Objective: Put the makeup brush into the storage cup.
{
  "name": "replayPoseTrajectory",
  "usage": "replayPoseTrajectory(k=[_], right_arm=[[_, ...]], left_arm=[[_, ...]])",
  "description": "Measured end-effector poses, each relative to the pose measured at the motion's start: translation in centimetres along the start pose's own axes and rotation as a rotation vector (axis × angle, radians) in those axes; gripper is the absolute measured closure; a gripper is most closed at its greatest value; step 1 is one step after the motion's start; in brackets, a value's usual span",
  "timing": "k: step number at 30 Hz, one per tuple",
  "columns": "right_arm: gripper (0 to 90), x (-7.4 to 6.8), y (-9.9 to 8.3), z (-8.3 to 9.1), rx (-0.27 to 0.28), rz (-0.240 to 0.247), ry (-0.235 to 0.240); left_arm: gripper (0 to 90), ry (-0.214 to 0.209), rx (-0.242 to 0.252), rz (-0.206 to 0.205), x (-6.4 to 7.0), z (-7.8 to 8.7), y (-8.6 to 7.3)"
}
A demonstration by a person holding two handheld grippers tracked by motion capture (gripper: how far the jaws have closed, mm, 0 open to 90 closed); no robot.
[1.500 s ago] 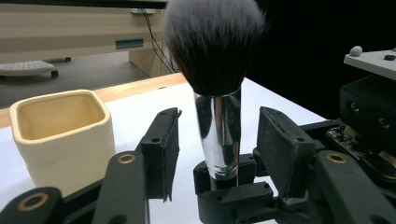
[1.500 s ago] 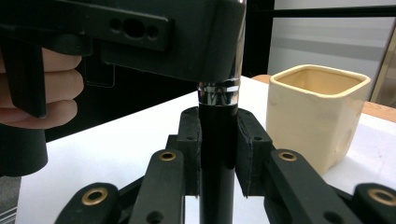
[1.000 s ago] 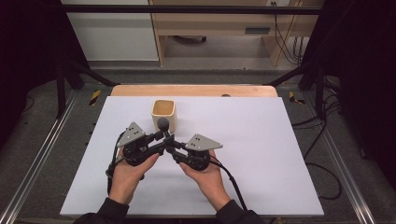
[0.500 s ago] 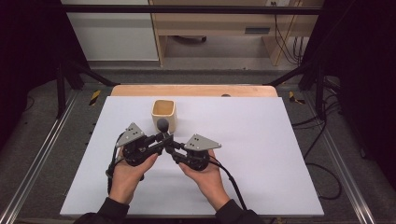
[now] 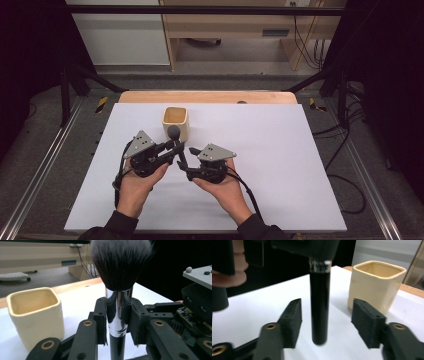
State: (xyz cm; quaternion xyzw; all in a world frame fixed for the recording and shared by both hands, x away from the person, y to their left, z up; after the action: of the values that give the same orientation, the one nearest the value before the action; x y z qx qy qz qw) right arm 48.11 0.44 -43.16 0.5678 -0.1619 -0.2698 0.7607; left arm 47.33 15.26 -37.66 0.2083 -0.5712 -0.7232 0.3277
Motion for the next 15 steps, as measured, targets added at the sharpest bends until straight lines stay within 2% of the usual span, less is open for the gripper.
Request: replayPoseTrajectory(k=[6,9,15], right_arm=[[23.2,0.6,-0.1,0.9,-0.042,0.005,-0.02],[18.7,1.0,-0.2,1.6,-0.055,0.016,-0.029],[12.1,2.2,-0.8,2.9,-0.074,0.009,-0.048]], left_arm=[[70.1,0.02,-0.001,-0.017,-0.2,0.1,0.1],[70.2,0.026,0.003,-0.019,-0.4,0.1,0.0],[70.2,0.036,0.005,-0.026,-0.5,0.0,-0.1]])
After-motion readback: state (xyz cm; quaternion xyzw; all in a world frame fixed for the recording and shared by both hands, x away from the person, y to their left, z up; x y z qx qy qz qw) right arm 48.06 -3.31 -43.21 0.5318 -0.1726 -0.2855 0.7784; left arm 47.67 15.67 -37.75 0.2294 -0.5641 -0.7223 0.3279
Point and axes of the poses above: each handheld gripper's, and its own axes: z roughly backward along the jaws, y roughly out of its top, x roughly to its right, the point moved 4 cm from there along -z, roughly forward along the jaws, and after that the axes turned 2 degrees about -z, right-handed, at the moved point
